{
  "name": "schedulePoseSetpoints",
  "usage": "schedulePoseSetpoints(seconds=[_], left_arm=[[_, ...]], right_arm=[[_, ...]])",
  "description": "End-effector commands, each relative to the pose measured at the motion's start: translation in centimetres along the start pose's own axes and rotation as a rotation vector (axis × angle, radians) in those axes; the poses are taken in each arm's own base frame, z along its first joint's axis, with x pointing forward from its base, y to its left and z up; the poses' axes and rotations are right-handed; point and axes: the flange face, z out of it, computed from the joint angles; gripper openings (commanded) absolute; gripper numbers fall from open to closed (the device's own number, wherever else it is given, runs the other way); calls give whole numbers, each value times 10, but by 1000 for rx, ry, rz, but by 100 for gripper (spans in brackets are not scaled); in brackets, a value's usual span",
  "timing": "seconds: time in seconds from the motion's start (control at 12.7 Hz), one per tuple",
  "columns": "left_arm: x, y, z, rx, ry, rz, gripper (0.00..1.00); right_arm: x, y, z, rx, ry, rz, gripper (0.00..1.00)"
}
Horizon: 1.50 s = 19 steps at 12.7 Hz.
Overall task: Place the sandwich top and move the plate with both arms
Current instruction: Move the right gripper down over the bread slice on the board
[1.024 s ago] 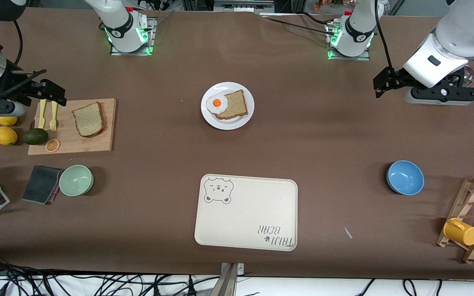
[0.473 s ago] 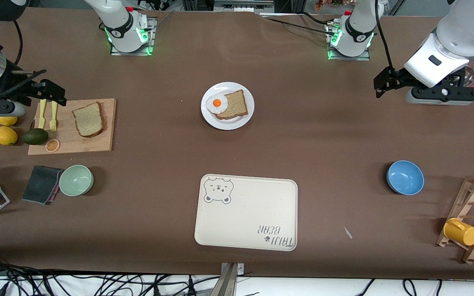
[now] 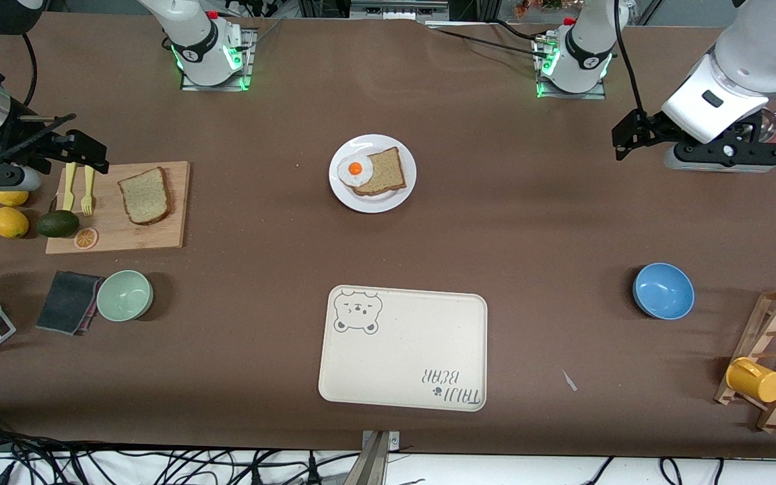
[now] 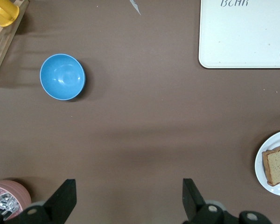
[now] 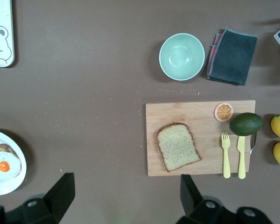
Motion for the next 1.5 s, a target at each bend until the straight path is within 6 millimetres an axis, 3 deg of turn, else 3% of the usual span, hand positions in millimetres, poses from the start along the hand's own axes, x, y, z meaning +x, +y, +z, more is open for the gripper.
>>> schedulePoseSetpoints(seconds=[0.0,0.32,0.39,0.47,0.63,0.79,0.95,1.1,1.42], left_arm=[[-2,-3,-8,17,4,-8,100],[-2,-1,-8,14,4,-6,100],[-2,-1,-8,14,4,-5,100],[-2,-1,-8,14,4,-6,100],[-2,-1,-8,14,4,-5,100],[-2,-3,-8,14,4,-8,100],[-2,-3,-8,14,4,-8,100],[-2,-3,-8,14,2,-8,100],[-2,-6,-9,14,4,-12,100]], right_arm=[[-1,0,-3,-13,3,9,100],[0,-2,0,-15,-2,5,100],[5,-8,9,-18,-21,-17,100],[13,-21,28,-33,-58,-47,100],[18,-68,66,-151,-141,-140,100],[25,-89,98,-196,-177,-135,100],[21,-87,140,-199,-195,-133,100],[-7,-80,173,-214,-150,-158,100],[-44,-40,254,-202,-98,-151,100]])
